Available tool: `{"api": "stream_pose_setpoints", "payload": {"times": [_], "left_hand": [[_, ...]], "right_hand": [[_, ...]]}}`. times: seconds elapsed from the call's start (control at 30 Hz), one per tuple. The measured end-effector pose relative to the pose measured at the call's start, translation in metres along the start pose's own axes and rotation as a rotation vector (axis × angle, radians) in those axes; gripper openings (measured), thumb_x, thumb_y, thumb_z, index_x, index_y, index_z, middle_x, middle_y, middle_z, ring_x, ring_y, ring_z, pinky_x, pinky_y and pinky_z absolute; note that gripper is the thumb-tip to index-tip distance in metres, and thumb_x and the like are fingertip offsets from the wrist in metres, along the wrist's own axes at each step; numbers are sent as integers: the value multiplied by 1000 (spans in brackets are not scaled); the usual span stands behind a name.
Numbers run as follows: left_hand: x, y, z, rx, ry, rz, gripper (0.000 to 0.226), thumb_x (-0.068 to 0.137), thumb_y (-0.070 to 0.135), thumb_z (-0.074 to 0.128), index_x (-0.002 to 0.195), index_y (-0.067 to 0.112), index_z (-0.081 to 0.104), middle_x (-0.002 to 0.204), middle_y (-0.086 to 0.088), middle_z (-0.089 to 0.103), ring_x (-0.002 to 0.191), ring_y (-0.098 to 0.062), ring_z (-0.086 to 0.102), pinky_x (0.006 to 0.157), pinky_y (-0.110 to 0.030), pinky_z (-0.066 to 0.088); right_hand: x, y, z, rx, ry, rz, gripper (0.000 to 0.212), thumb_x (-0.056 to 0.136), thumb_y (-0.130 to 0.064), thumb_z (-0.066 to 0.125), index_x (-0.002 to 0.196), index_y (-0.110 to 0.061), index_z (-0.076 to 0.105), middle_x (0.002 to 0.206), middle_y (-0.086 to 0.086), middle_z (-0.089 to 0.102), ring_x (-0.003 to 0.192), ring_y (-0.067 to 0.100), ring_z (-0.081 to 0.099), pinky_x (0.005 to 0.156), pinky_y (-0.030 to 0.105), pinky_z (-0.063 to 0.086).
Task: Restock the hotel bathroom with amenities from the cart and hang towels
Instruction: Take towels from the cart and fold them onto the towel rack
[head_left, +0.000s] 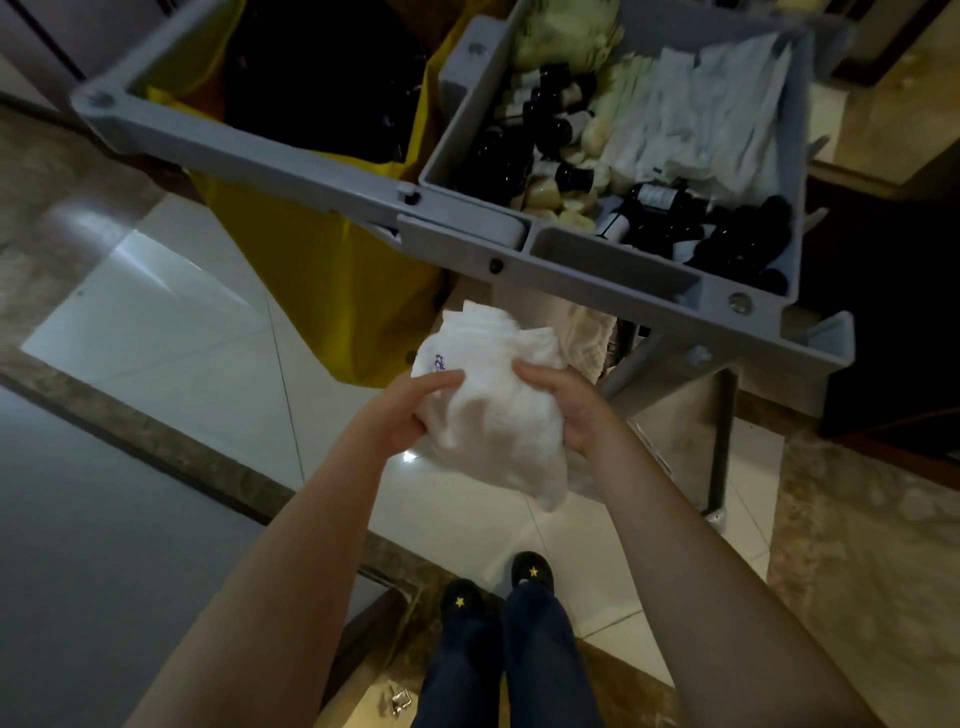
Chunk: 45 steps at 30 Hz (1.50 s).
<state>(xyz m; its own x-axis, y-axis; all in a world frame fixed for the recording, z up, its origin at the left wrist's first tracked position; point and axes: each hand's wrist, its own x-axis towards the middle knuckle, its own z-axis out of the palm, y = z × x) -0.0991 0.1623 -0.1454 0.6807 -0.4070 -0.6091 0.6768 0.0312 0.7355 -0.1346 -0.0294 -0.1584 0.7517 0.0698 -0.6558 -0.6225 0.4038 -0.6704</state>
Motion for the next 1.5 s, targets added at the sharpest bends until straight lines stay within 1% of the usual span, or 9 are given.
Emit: {"api": "stream_pose_setpoints", "payload": {"times": [0.23, 0.3, 0.37, 0.47, 0.63, 0.83, 0.97, 1.2, 1.5], "left_hand": [[-40, 5, 21, 51, -104, -43, 40, 68, 21, 71, 108, 22, 62, 99, -2, 73, 92, -22, 70, 76, -38, 57], [-47, 6, 30, 73, -14, -3, 54, 64, 27, 77, 115, 21, 60, 108, -4, 71, 101, -26, 67, 85, -43, 55], [-53, 6, 38, 96, 90, 37, 67, 59, 34, 82, 121, 20, 58, 115, -6, 67, 106, -28, 63, 91, -48, 52], [-62, 6, 50, 112, 204, 85, 58, 69, 30, 80, 121, 17, 57, 114, -8, 66, 105, -28, 63, 91, -47, 52], [-79, 5, 73, 128, 345, 135, 85, 49, 47, 83, 125, 21, 55, 115, -7, 65, 106, -29, 61, 93, -51, 50], [-107, -18, 85, 20, 456, 196, 54, 79, 27, 72, 128, 15, 52, 118, -11, 63, 107, -29, 61, 93, -50, 50], [-139, -36, 77, -87, 539, 225, 55, 76, 26, 74, 126, 11, 55, 118, -14, 64, 107, -33, 62, 92, -52, 51], [-197, -64, 64, -150, 575, 319, 65, 65, 27, 77, 125, 10, 55, 119, -14, 64, 108, -33, 62, 90, -53, 51], [-302, -114, 69, -189, 541, 449, 38, 70, 18, 73, 107, 14, 64, 108, -11, 68, 101, -28, 65, 85, -43, 55]], "right_hand": [[-42, -20, 1, -122, 31, -85, 44, 69, -28, 79, 108, -12, 66, 107, 16, 71, 100, 36, 67, 92, 56, 50], [-51, -23, 2, -105, 80, -112, 43, 71, -24, 78, 109, -9, 65, 106, 17, 70, 98, 36, 67, 91, 55, 51], [-59, -26, 3, -123, 121, -132, 65, 57, -34, 83, 115, -11, 63, 107, 16, 70, 97, 35, 68, 90, 54, 52], [-64, -26, -1, -182, 126, -160, 81, 45, -47, 83, 117, -19, 61, 108, 10, 70, 98, 32, 67, 89, 54, 53], [-80, -32, -10, -321, 129, -237, 64, 75, -42, 73, 131, -21, 51, 120, 4, 62, 105, 28, 60, 90, 47, 51], [-96, -29, -10, -423, -1, -350, 42, 88, -29, 63, 128, -18, 54, 115, 1, 60, 101, 19, 58, 80, 32, 50], [-112, -19, 9, -450, -112, -360, 31, 89, -31, 62, 119, -22, 59, 103, -7, 63, 94, 14, 60, 73, 28, 52], [-146, 13, 36, -462, -214, -392, 37, 84, -33, 66, 117, -16, 62, 111, 8, 66, 101, 27, 64, 84, 45, 56], [-222, 61, 72, -482, -222, -428, 37, 82, -30, 71, 114, -13, 63, 103, 4, 68, 91, 20, 66, 74, 35, 57]]}}
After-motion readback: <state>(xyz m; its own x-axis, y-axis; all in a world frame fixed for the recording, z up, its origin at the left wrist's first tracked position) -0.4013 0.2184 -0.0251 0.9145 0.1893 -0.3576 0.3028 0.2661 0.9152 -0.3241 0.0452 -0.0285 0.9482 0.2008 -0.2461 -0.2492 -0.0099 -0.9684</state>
